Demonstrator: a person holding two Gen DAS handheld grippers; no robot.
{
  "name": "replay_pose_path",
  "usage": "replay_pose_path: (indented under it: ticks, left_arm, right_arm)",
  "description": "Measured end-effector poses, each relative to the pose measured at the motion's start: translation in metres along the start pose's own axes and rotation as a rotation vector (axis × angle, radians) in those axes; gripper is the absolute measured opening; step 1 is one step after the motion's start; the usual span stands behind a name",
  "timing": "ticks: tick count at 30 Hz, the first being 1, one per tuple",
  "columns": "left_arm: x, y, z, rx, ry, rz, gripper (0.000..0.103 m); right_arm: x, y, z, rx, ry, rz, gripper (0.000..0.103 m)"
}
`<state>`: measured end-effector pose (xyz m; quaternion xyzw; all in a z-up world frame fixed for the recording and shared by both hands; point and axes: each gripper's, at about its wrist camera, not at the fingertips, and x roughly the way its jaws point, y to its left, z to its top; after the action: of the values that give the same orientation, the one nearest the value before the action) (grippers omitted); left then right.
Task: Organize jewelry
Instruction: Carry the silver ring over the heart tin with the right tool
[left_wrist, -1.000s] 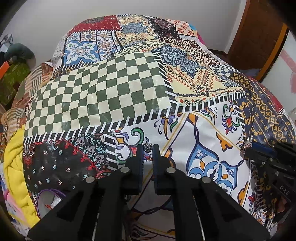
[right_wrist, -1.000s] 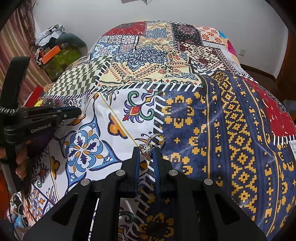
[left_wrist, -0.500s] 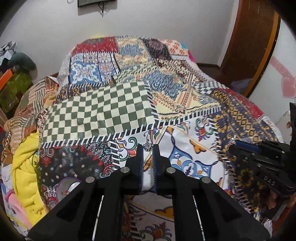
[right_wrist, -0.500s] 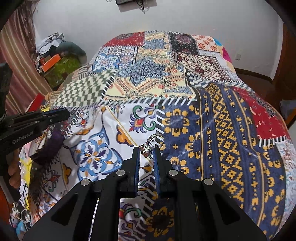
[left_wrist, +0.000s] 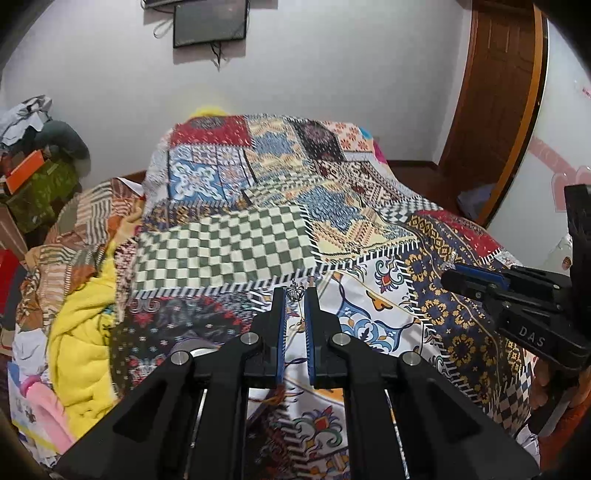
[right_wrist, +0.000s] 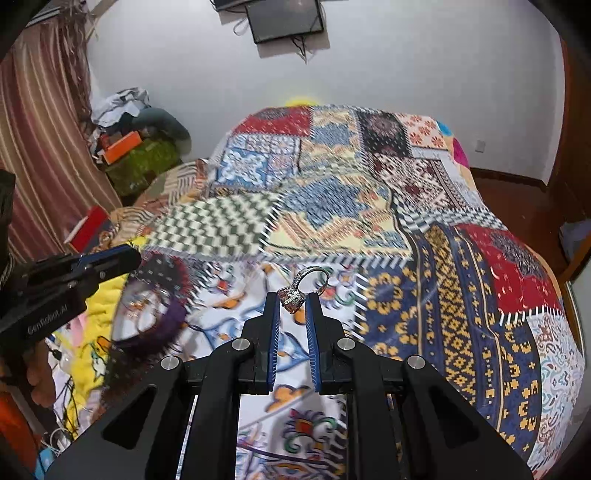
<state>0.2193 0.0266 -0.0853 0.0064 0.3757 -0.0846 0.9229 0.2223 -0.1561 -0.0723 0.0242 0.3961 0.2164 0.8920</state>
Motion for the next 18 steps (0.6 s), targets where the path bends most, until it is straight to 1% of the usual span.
replay_pose_path:
  ticks: [6, 11, 15, 18]
  left_arm:
    - [-0.022, 0.022, -0.004, -0.031, -0.037, 0.025, 0.008]
    - [-0.034, 0.040, -0.009, -0.056, -0.053, 0.043, 0.008]
    - [-0.035, 0.053, -0.017, -0.082, -0.048, 0.051, 0.008]
    - [-0.030, 0.062, -0.022, -0.097, -0.029, 0.047, 0.008]
  right_arm:
    - [-0.005, 0.029, 0.010, -0.037, -0.032, 0.031, 0.013]
    - [-0.004, 0.054, 0.015, -0.079, -0.045, 0.068, 0.013]
    - [0.003, 0.077, 0.018, -0.125, -0.041, 0.103, 0.013]
    - [0.011, 0.093, 0.018, -0.160, -0.029, 0.130, 0.013]
